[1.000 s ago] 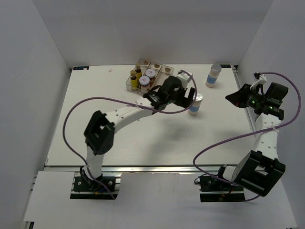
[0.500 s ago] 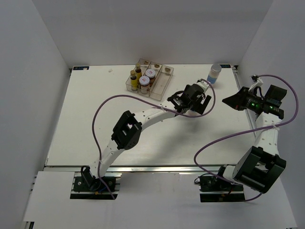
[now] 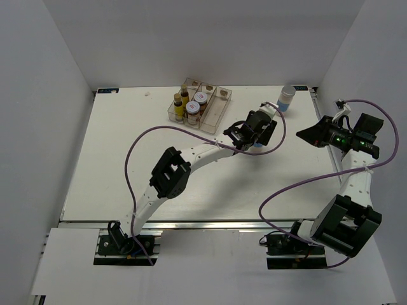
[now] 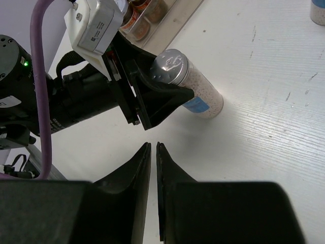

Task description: Organize the condiment bottles

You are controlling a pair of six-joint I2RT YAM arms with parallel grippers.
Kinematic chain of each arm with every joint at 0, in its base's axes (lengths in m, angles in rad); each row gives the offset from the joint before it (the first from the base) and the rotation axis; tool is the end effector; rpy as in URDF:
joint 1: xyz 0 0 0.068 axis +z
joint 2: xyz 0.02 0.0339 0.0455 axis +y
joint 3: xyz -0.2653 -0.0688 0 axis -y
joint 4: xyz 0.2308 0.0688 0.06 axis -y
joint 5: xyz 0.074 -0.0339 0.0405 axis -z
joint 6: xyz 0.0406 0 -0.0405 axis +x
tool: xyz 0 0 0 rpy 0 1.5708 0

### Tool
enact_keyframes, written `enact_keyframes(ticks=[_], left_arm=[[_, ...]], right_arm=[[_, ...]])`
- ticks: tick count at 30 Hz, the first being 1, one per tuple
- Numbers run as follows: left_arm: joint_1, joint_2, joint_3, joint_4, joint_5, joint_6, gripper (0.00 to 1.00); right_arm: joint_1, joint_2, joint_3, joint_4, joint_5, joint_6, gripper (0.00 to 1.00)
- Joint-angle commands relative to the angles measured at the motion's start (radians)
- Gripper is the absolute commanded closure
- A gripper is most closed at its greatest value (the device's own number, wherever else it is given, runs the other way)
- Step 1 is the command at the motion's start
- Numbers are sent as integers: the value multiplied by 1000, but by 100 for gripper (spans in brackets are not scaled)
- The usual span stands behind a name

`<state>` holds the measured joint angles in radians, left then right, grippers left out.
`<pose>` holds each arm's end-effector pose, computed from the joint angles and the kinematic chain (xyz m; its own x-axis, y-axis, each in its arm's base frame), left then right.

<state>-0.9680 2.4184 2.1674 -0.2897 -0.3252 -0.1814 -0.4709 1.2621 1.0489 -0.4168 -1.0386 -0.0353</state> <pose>0.3247 -0.4488 0.2320 -0.3998 0.2794 -0.8729 0.5624 0.8269 0.0071 0.2423 -0.0841 0.3203 -0.5109 0.2400 -0.8254 -0.4086 0.7770 0.4788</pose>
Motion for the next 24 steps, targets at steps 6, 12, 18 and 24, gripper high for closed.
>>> enact_keyframes(ticks=[6, 12, 18, 24], left_arm=[[2, -85, -40, 101, -58, 31, 66], [35, -192, -112, 170, -213, 83, 87], [124, -257, -130, 175, -206, 71, 90], [190, -269, -95, 170, -164, 69, 91]], right_arm=[[-5, -18, -9, -10, -29, -29, 85], [-5, -12, -9, -28, -55, -61, 89], [-2, -15, -12, -27, -58, -69, 95], [8, -10, -18, -19, -52, -68, 96]])
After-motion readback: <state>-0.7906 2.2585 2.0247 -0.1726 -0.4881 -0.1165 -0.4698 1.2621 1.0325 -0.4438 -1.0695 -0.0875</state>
